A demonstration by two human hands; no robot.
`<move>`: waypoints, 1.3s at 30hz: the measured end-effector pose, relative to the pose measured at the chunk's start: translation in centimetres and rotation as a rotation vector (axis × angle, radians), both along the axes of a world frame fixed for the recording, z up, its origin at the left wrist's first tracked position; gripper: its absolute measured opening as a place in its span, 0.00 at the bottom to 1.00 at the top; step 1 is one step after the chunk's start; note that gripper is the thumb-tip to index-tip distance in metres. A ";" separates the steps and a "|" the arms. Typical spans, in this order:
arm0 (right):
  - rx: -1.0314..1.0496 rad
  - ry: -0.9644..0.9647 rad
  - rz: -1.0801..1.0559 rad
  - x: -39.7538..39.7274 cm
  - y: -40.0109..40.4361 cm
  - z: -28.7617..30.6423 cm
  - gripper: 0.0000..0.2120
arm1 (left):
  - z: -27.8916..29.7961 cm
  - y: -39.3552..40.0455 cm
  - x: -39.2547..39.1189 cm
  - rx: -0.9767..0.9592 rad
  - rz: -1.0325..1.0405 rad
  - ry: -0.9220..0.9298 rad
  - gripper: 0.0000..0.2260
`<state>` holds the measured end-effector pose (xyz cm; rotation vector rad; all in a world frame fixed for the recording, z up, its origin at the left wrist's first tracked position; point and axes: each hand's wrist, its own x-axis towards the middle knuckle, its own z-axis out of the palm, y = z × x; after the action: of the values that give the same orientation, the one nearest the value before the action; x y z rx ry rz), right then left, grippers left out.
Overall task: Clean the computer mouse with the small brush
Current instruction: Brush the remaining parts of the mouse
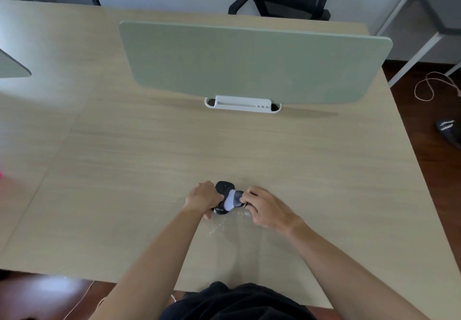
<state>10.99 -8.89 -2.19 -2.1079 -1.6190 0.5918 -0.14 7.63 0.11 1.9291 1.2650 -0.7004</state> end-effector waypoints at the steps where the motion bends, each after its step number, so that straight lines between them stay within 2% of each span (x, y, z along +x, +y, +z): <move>1: 0.008 0.015 0.012 -0.5 0.3 0.1 0.09 | 0.0 0.0 0.0 -0.010 0.000 0.007 0.09; 8: -0.030 0.007 -0.035 -0.8 -0.3 -0.6 0.09 | 0.0 -0.1 -0.7 -0.028 0.040 -0.008 0.10; 11: -0.011 0.003 -0.103 -0.3 -1.2 -0.8 0.06 | -0.5 -0.3 -1.0 0.092 0.082 -0.108 0.07; 14: 0.035 0.057 -0.243 -0.6 -1.6 -1.0 0.07 | -1.4 -1.0 -1.1 0.152 0.078 -0.239 0.24; 15: 0.054 0.075 -0.275 -0.8 -1.5 -1.1 0.06 | -1.6 -1.3 -1.1 0.146 0.071 -0.257 0.24; 17: 0.072 0.101 -0.291 -1.5 -1.2 -1.2 0.05 | -2.0 -2.1 -1.0 0.136 0.066 -0.272 0.14; 19: 0.068 0.103 -0.286 -2.0 -1.0 -1.4 0.03 | -2.3 -2.3 -1.0 0.114 0.068 -0.281 0.09; 23: 0.059 0.053 -0.302 -1.9 -1.4 -1.9 0.03 | -2.4 -2.1 -0.9 0.060 0.064 -0.310 0.12; 25: 0.066 0.087 -0.422 -1.3 -1.9 -1.9 0.04 | -2.6 -1.9 -0.8 0.056 0.052 -0.316 0.13; 28: 0.113 0.132 -0.667 -0.8 -3.1 -2.1 0.06 | -3.2 -2.0 -0.7 0.057 0.044 -0.344 0.08; 31: 0.078 0.158 -0.778 -1.1 -4.5 -2.6 0.09 | -3.5 -2.1 -0.6 0.060 0.041 -0.372 0.11; 36: 0.022 -0.057 -0.676 -2.1 -4.9 -3.9 0.11 | -3.6 -2.4 0.0 -0.001 0.085 -0.367 0.23; 39: 0.004 -0.078 -0.656 -3.1 -4.3 -4.8 0.16 | -3.6 -2.8 0.1 0.010 0.098 -0.357 0.20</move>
<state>7.90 -13.21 -7.00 -2.4890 -0.8587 0.2844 -0.04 4.78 -3.46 1.8822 1.1290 -0.2828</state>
